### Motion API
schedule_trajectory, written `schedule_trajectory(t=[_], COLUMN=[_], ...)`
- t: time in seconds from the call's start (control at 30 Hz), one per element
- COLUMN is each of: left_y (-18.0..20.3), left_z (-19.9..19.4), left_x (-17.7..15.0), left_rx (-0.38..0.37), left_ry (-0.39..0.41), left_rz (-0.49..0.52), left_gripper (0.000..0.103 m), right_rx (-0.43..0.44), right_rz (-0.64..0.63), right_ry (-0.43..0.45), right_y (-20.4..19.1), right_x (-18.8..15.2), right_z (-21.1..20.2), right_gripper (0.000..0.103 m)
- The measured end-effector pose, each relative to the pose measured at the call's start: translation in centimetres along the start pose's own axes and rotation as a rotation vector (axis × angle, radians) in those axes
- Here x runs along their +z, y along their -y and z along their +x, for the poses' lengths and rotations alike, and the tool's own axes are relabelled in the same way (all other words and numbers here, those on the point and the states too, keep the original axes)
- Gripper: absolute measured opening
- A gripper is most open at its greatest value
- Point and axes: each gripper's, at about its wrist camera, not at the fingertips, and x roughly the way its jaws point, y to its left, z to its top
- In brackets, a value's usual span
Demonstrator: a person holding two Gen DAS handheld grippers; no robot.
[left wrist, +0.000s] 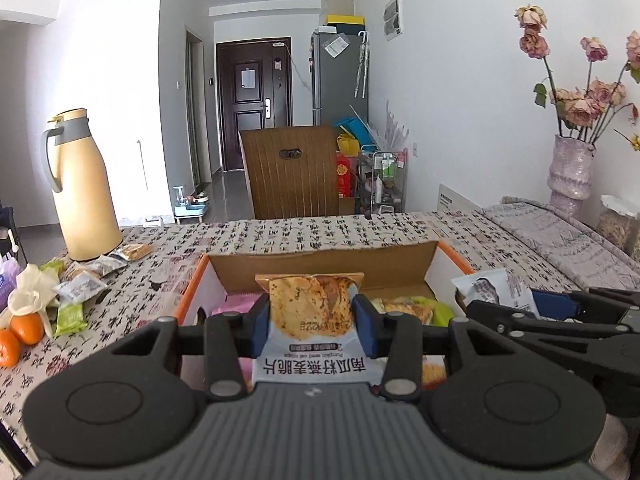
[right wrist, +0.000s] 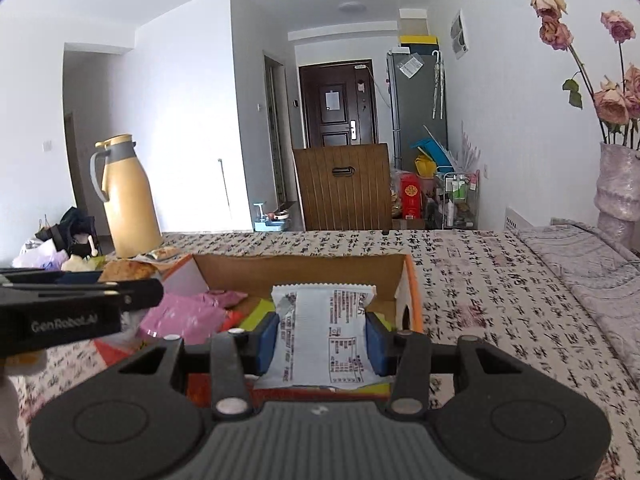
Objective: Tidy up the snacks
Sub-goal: 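Lift both held snacks and carry them over the cardboard box, then open both grippers to drop the biscuit pack and wafer packet in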
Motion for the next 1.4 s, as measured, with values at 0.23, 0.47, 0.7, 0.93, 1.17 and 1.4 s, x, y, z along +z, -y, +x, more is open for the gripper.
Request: schedule_trajectory(t=[0.23, 0.47, 0.7, 0.93, 1.17, 1.4], left_y=[-0.3, -2.2, -2.9, -3.6, -3.6, -3.7], left_z=[3.2, 5.7, 6.4, 5.5, 4.6, 4.3], left_x=[1.2, 0.2, -0.9, -0.8, -0.6, -0.6], left_rx=[0.026, 0.057, 0.034, 0.073, 0.076, 0.061], left_ry=[0.004, -0.023, -0.047, -0.004, 0.026, 0.034], left_rz=[-0.021, -0.065, -0.073, -0.11, -0.119, -0.126], left_gripper=[0.044, 0.044, 0.045, 0.091, 0.103, 0.103], right_rx=[-0.023, -0.022, -0.01, -0.025, -0.046, -0.043], right_rz=[0.021, 0.028, 0.005, 0.035, 0.056, 0.049], right_ry=[0.003, -0.009, -0.052, -0.049, -0.005, -0.006], right_y=[0.4, 0.6, 0.4, 1.1, 1.5, 1.3], right_x=[1.3, 0.4, -1.1, -1.2, -1.0, -1.1], right_z=[3.3, 5.3, 6.4, 6.1, 5.1, 4.9], right_gripper=[0.044, 0.044, 0.045, 0.073, 0.103, 0.103])
